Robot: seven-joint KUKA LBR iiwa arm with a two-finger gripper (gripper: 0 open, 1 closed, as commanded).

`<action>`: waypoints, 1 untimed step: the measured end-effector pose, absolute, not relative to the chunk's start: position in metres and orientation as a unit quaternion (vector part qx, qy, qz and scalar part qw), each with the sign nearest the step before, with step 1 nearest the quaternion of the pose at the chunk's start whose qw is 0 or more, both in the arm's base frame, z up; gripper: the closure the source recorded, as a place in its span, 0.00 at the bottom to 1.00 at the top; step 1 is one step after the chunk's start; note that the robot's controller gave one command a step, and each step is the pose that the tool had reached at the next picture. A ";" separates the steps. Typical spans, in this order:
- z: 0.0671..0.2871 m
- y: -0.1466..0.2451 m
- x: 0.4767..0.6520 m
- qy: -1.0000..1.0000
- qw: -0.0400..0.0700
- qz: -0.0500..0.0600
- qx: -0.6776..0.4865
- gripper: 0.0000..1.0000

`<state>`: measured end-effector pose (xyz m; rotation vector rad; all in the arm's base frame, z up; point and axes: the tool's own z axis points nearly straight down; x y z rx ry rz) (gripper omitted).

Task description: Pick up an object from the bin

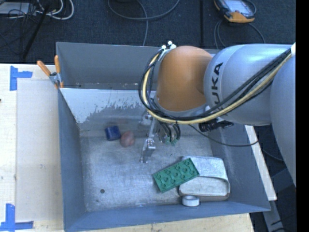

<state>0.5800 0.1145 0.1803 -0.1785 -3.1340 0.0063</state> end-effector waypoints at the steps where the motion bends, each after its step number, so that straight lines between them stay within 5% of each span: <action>1: 0.125 0.063 0.554 -0.998 0.005 0.002 -0.067 0.00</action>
Offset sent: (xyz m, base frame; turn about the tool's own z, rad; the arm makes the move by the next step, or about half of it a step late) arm -0.0233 -0.0476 -0.0508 0.0149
